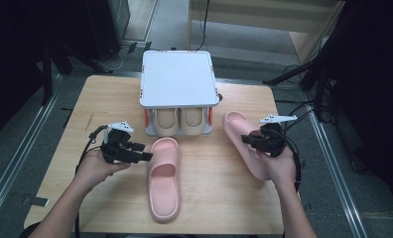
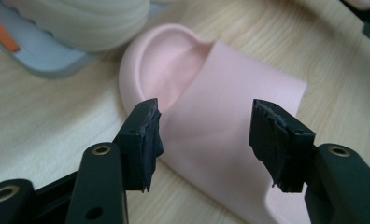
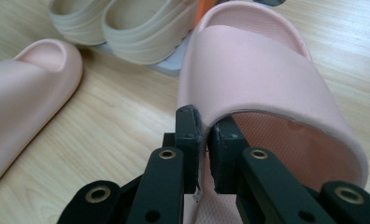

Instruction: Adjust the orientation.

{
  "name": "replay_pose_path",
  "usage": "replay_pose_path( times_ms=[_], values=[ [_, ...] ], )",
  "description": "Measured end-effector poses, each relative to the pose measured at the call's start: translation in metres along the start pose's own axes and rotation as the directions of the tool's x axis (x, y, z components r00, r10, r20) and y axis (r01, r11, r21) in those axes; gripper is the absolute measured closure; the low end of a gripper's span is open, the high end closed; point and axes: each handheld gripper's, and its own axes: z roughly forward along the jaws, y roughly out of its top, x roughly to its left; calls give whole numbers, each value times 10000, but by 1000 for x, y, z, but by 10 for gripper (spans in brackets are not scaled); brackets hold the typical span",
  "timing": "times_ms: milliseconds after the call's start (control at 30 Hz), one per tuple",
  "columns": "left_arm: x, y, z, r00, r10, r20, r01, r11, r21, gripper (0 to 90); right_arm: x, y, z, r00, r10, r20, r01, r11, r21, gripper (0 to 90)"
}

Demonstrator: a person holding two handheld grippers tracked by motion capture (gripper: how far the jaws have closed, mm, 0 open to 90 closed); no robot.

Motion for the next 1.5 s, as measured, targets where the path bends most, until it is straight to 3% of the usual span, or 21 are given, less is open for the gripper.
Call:
replay_pose_path(
  times_ms=[100, 500, 567, 667, 1000, 1300, 1500],
  values=[
    [0, 4, 1, 10000, 28, 21, -27, 9998, -208, 442, 11, -4, -3, 9999, -138, -57, 138, 9999, 57, 837],
    [-1, 14, 12, 9994, 328, 66, -329, 9993, 192, 465, 54, -21, -6, 9980, -556, -285, 566, 9978, 335, 836],
    [-2, 15, 13, 9980, 623, -87, -622, 9980, 113, 482, 64, -25, 1, 9963, -720, -478, 743, 9961, 471, 834],
    [-4, 16, 13, 9971, 749, -116, -749, 9972, 60, 498, 73, -25, 11, 9943, -888, -586, 932, 9926, 779, 834],
    [-3, 14, 13, 9976, 690, -91, -688, 9975, 186, 517, 94, -28, 38, 9866, -1286, -1002, 1413, 9812, 1313, 830],
    [-3, 12, 13, 9977, 663, -114, -661, 9976, 198, 525, 114, -30, 59, 9776, -1839, -1026, 1981, 9684, 1518, 819],
    [-2, 10, 12, 9982, 588, -148, -585, 9980, 233, 528, 124, -29, 68, 9763, -1855, -1117, 2015, 9673, 1540, 800]
  ],
)
